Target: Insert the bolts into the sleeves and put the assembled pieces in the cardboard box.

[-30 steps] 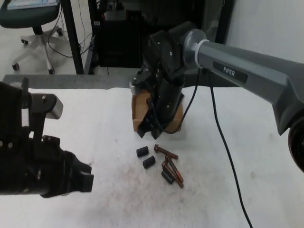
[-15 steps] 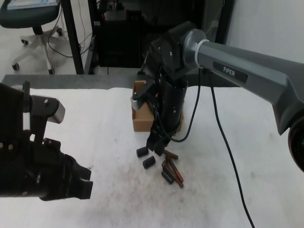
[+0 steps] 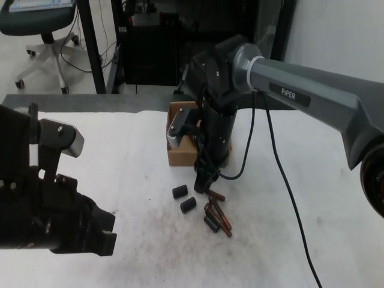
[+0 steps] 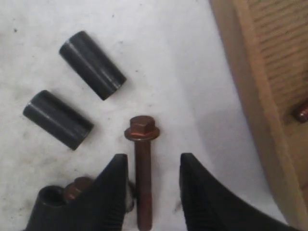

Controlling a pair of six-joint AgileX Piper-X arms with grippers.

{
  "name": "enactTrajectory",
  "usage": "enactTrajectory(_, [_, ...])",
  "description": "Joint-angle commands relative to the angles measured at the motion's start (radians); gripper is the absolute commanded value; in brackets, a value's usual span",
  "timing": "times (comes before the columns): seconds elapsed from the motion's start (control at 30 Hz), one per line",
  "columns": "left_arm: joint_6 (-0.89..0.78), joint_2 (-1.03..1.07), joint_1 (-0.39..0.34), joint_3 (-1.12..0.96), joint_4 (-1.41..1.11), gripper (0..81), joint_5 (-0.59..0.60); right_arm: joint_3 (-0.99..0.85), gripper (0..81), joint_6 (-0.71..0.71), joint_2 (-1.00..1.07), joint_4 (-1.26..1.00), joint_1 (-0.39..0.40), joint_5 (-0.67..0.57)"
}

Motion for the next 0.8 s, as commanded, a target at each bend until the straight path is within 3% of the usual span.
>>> enactTrajectory(0.0, [0.008,0.001,0.001,-0.007,-0.004,0.3,0.008,0.0,34.2,-0.043,-0.002,-0.033,-0.008,0.001])
enactTrajectory(0.77, [0.008,0.001,0.001,-0.007,-0.004,0.3,-0.011,0.151,34.2,-0.075,0.013,-0.126,-0.015,-0.026])
